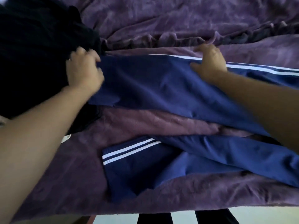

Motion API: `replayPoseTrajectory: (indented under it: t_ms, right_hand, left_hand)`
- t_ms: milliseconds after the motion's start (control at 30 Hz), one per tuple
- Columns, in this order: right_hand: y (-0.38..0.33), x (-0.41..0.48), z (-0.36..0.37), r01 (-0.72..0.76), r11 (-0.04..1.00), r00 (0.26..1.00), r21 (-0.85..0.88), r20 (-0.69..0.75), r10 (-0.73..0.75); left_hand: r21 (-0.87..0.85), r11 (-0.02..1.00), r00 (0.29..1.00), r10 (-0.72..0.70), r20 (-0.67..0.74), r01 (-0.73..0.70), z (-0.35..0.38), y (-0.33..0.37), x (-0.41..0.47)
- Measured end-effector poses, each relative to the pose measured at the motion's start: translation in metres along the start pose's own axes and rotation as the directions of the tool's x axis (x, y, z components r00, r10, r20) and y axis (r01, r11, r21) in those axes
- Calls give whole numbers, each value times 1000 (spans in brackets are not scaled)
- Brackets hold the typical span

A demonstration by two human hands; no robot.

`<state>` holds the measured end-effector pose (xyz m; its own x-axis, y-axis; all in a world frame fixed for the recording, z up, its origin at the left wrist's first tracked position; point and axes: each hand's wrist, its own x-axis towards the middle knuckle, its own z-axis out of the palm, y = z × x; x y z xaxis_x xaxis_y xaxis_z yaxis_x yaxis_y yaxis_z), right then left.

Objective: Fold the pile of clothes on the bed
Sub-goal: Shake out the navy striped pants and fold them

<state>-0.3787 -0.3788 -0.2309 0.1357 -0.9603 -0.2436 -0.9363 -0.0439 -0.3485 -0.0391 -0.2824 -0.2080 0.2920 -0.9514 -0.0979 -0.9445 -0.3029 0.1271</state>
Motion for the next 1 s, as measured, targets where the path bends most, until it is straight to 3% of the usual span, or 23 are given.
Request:
replayPoseTrajectory:
  t_ms: [100,233,300,400,533,633,767,900,1000]
  right_hand:
    - [7,-67,15,92,994,996,52,-18,-91]
    - [33,-184,34,120,993,992,17,27,-121]
    - [47,-237,46,142,989,984,-47,110,-136]
    - [64,-280,64,175,964,934,-199,343,-99]
    - [80,-266,73,41,974,964,-224,264,20]
    - [86,-243,65,57,977,967,-206,254,-3]
    - [88,-241,25,80,993,997,-86,30,-78]
    - [82,-279,-17,210,976,963,60,-186,-195]
    - [80,-322,-19,315,947,945,66,-110,-307]
  left_hand:
    - [-89,972,971,224,83,-217,14,38,-75]
    - [-176,904,857,427,289,-391,42,76,-190]
    - [-93,922,828,379,412,-376,60,76,-226]
    - [102,968,853,150,500,-230,77,51,-243]
    - [218,967,834,-10,552,-133,71,19,-229]
    - [165,982,884,8,467,-96,50,10,-210]
    - [45,999,993,25,117,-30,4,4,-190]
    - [-22,998,992,63,-110,-66,-35,2,-195]
    - [43,991,985,133,-113,-129,-48,4,-230]
